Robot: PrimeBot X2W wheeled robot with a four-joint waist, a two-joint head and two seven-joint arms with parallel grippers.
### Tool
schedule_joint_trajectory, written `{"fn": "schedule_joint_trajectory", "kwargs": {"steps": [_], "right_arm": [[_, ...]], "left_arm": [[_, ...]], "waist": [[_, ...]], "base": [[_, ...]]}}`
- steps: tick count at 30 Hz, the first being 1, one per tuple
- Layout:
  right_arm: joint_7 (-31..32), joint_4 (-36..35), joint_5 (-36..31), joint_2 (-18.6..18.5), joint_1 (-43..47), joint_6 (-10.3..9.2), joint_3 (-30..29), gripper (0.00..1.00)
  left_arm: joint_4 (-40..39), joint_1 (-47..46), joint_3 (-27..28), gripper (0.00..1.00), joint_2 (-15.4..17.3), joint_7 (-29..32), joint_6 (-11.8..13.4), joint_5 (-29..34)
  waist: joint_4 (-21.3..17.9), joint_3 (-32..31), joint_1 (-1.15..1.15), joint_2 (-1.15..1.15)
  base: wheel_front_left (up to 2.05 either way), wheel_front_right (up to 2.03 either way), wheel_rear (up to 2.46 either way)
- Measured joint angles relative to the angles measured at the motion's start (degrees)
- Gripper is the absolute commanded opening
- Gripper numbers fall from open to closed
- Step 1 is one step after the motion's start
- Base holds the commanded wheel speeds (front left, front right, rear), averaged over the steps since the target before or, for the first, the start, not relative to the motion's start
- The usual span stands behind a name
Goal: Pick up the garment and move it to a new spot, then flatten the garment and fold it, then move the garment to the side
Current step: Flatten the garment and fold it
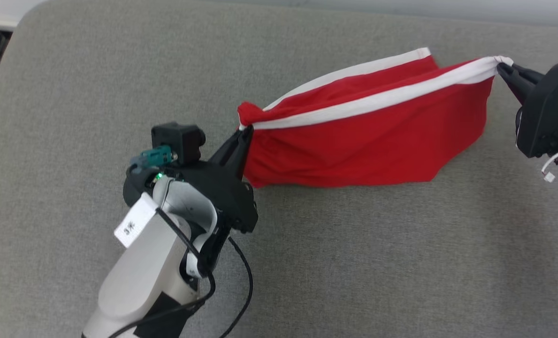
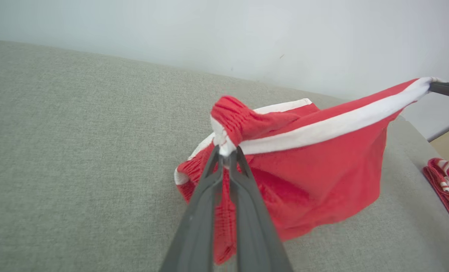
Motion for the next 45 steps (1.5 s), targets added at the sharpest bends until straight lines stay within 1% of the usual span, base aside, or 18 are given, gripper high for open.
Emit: {"fn": "schedule_joint_trajectory", "kwargs": {"steps": [5, 8, 17, 18, 19, 20, 22, 23, 24, 25, 32, 38, 42, 44, 45], "right_arm": [[-0.2, 4.7, 0.0, 0.9, -4.4, 0.49, 1.4, 0.0], [-1.9, 8.0, -0.6, 1.9, -7.7, 0.52, 1.9, 0.0], [-6.3, 14.5, -2.5, 3.0, -12.3, 0.83, 2.9, 0.0], [-6.9, 15.2, -2.8, 3.0, -12.7, 0.83, 2.9, 0.0], [-7.4, 15.7, -3.2, 3.2, -13.0, 0.83, 3.0, 0.0], [-7.9, 16.4, -3.4, 3.3, -13.4, 0.83, 3.2, 0.0], [-9.3, 17.3, -4.0, 3.8, -14.0, 0.83, 3.3, 0.0], [-10.0, 18.1, -4.3, 4.1, -14.4, 0.81, 3.4, 0.0], [-10.8, 18.9, -4.4, 4.3, -15.0, 0.71, 3.3, 0.15], [-11.7, 19.4, -4.5, 4.4, -15.6, 0.73, 3.3, 1.0], [-18.2, 22.8, -5.0, 5.8, -17.7, 0.74, 3.3, 1.0], [-23.7, 24.6, -6.4, 5.6, -17.8, 0.87, 3.5, 1.0], [-24.8, 26.1, -6.8, 4.8, -13.2, 1.0, 3.8, 1.0], [-24.8, 26.4, -6.8, 4.4, -11.5, 1.01, 4.0, 1.0], [-24.8, 26.8, -6.8, 4.0, -9.9, 1.01, 4.0, 1.0]], "left_arm": [[2.6, -3.3, 0.0, 0.0, -0.5, 0.2, 0.3, -0.6], [4.5, -4.9, -0.3, 0.0, -0.6, 0.1, 0.4, -1.1], [8.0, -8.1, -1.9, 0.0, -0.9, -0.8, 0.7, -2.3], [8.0, -8.4, -2.4, 0.04, -0.9, -0.8, 0.7, -2.6], [8.0, -8.9, -3.1, 0.11, -0.9, -0.8, 0.7, -3.1], [8.0, -9.3, -3.8, 0.26, -0.9, -1.3, 0.7, -3.8], [7.9, -10.1, -5.0, 0.34, -0.9, -1.5, 0.8, -5.2], [7.9, -10.4, -5.5, 0.49, -0.9, -1.9, 0.8, -5.7], [7.9, -10.7, -6.0, 0.99, -0.9, -2.0, 0.8, -6.0], [8.0, -11.0, -6.4, 1.0, -0.9, -2.1, 1.1, -6.2], [9.4, -12.9, -7.7, 1.0, -0.9, -4.4, 1.8, -8.1], [12.0, -12.8, -7.8, 1.0, -0.9, -7.0, 2.2, -8.3], [13.6, -11.5, -7.9, 1.0, -0.9, -7.3, 2.2, -8.0], [13.7, -10.5, -8.3, 1.0, -0.8, -7.3, 1.8, -8.0], [13.7, -9.3, -8.9, 1.0, -0.7, -7.2, 1.2, -8.0]], "waist": [[1.4, 2.9, -0.01, 0.0], [2.1, 4.6, -0.01, 0.0], [2.8, 6.0, -0.02, 0.0], [2.8, 6.1, -0.02, 0.0], [2.8, 6.1, -0.02, 0.0], [2.8, 6.2, -0.02, 0.0], [2.8, 6.2, -0.02, 0.0], [2.7, 6.3, -0.02, 0.0], [2.7, 6.3, -0.02, 0.0], [2.7, 6.3, -0.02, 0.0], [2.8, 6.3, -0.02, 0.0], [3.0, 5.0, -0.02, 0.0], [3.0, 3.4, -0.02, -0.01], [3.0, 2.9, -0.02, -0.01], [2.9, 2.3, -0.02, -0.01]], "base": [[0.0, 0.0, 0.0], [0.0, 0.0, 0.0], [0.0, 0.0, 0.0], [0.0, 0.0, 0.0], [0.0, 0.0, 0.0], [0.0, 0.0, 0.0], [0.0, 0.0, 0.0], [0.0, 0.0, 0.0], [0.0, 0.0, 0.0], [0.0, 0.0, 0.0], [0.0, 0.0, 0.0], [0.0, 0.0, 0.0], [0.0, 0.0, 0.0], [0.0, 0.0, 0.0], [0.0, 0.0, 0.0]]}}
